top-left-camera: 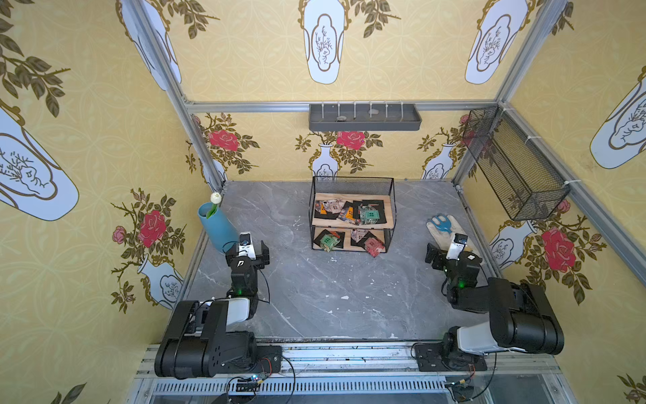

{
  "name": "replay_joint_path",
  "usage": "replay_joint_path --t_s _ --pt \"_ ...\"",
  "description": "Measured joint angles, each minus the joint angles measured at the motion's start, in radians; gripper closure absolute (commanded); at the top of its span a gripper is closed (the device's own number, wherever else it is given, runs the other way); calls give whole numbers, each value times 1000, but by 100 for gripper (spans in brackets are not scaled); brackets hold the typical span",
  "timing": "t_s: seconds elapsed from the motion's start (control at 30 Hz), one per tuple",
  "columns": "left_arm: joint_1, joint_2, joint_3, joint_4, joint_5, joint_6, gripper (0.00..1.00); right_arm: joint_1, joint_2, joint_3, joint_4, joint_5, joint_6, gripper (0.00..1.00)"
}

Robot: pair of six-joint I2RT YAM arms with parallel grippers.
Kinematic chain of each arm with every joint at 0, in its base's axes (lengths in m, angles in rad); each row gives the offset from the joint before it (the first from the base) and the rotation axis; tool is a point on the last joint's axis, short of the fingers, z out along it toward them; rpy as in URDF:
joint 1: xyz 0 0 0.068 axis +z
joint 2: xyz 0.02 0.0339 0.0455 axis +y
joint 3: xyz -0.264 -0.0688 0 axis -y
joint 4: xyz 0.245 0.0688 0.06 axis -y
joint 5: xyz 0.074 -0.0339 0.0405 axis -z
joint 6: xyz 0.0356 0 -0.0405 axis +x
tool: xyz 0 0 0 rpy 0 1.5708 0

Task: Remove the tea bags from the shelf
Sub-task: Pick up the tea bag from the shelf.

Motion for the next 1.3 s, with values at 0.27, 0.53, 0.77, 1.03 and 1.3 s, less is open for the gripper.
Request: replay_joint_path --t_s 0.27,0.53,0.77,1.03,1.3 --pt "0 0 0 0 0 0 0 4 -1 -3 0 0 -6 3" --pt "0 0 0 0 0 0 0 -4 -1 -2 0 -8 -6 3" --pt "0 -1 0 0 0 0 0 -3 -1 -2 0 -8 -6 3" --pt "-20 -183 132 -230 -109 -16 0 28 -239 145 -247 21 -9 2" --pt "-22 -283 339 -610 -109 -154 0 43 -341 308 -517 -84 71 3"
